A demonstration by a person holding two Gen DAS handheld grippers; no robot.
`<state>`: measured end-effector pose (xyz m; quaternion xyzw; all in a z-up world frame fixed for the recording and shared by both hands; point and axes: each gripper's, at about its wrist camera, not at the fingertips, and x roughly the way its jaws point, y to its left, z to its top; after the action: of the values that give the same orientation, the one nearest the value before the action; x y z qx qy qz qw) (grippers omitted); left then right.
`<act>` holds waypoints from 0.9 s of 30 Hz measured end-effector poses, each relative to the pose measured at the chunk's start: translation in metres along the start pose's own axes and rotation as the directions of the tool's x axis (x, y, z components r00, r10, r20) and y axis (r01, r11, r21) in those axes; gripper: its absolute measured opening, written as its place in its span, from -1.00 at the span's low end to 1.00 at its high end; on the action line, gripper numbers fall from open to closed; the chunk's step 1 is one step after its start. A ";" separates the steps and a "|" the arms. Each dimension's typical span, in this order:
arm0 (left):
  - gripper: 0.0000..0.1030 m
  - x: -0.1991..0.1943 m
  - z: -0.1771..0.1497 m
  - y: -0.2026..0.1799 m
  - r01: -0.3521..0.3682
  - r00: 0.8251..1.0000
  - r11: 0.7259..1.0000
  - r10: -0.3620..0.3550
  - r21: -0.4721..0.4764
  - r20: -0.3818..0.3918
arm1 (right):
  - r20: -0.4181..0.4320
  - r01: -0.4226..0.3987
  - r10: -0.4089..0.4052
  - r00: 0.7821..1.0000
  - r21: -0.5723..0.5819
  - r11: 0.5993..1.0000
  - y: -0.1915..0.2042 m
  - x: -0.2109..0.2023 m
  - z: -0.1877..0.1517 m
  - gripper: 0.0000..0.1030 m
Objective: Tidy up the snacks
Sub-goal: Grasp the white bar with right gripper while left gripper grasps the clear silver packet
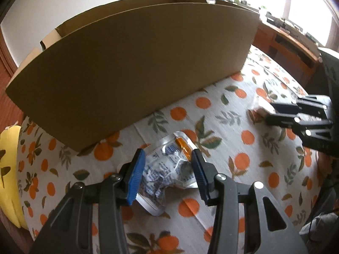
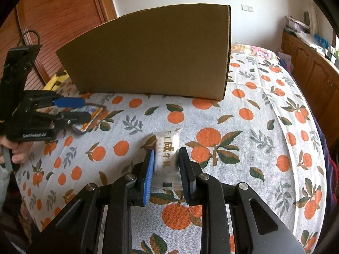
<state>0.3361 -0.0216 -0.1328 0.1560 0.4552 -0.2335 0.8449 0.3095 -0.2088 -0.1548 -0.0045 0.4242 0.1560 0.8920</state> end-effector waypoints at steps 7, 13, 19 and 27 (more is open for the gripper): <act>-0.04 -0.016 -0.012 -0.006 -0.012 1.000 0.999 0.012 0.039 -0.024 | 0.000 0.003 -0.003 1.000 -0.002 1.000 0.003 0.002 0.002 -0.59; -0.04 -0.027 -0.019 -0.001 -0.027 0.999 0.997 0.029 0.066 -0.033 | 0.005 0.013 -0.013 1.000 0.007 1.000 0.006 0.001 0.003 -0.59; -0.03 -0.032 -0.027 -0.003 -0.076 0.995 0.988 0.083 0.136 -0.048 | 0.005 0.020 -0.020 1.000 0.005 1.000 0.006 0.001 0.002 -0.59; -0.03 -0.027 -0.029 -0.016 -0.096 0.993 0.977 0.108 0.193 -0.054 | 0.005 0.020 -0.020 1.000 0.005 1.000 0.006 0.002 0.002 -0.59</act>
<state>0.2941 -0.0145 -0.1270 0.2664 0.4493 -0.2271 0.8220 0.3105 -0.2022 -0.1540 -0.0062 0.4222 0.1460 0.8947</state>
